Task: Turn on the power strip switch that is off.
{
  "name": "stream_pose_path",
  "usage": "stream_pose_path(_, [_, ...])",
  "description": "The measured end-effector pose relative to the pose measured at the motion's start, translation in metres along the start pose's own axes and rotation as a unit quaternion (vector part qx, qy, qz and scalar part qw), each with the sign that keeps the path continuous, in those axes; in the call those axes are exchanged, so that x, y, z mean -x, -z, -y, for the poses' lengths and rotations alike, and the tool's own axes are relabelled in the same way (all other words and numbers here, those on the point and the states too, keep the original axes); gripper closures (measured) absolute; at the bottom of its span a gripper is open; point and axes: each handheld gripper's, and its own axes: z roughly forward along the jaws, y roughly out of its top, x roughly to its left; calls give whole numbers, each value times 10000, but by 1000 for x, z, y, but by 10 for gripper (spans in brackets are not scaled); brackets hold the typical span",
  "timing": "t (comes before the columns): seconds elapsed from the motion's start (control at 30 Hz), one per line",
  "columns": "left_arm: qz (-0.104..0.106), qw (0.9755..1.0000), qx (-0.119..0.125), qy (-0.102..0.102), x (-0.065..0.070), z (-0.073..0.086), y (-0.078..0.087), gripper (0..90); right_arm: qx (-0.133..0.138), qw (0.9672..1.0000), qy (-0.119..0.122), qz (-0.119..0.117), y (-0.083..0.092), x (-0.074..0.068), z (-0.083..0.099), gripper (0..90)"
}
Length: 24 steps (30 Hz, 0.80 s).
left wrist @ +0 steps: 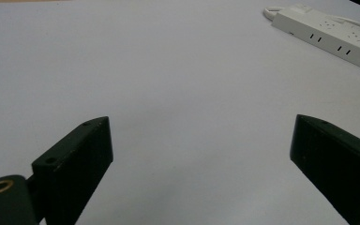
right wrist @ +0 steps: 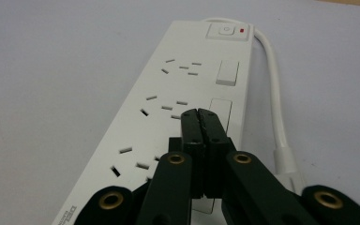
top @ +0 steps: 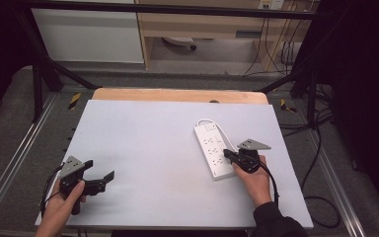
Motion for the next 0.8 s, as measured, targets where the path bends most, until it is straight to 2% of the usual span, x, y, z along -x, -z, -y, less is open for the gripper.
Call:
stream_pose_path(0.17, [-1, 10000, -8, -6, 0, 0, 0, 62, 85, 9999, -48, -37, 2, 0, -1, 881])
stream_pose_path(0.33, [-6, 10000, -15, -4, 0, 0, 0, 62, 176, 9998, -94, -46, 3, 0, -4, 820])
stream_pose_path(0.37, [-6, 10000, -16, -4, 0, 0, 0, 62, 199, 9997, -122, -85, 4, -1, -5, 769])
stream_pose_path(0.4, [-3, 10000, -16, 2, 0, 0, 0, 62, 199, 9997, -122, -85, 4, -1, -5, 769])
stream_pose_path(0.43, [-4, 10000, -18, 3, 0, 0, 0, 62, 209, 9997, -139, -73, 4, -1, -6, 711])
stream_pose_path(0.7, [-9, 10000, -23, 3, -1, 1, 0, 62, 274, 9994, -214, -89, 6, -1, -10, 569])
stream_pose_path(0.8, [-14, 10000, -21, 8, -1, 1, 1, 62, 260, 9993, -254, -84, 5, -1, -12, 470])
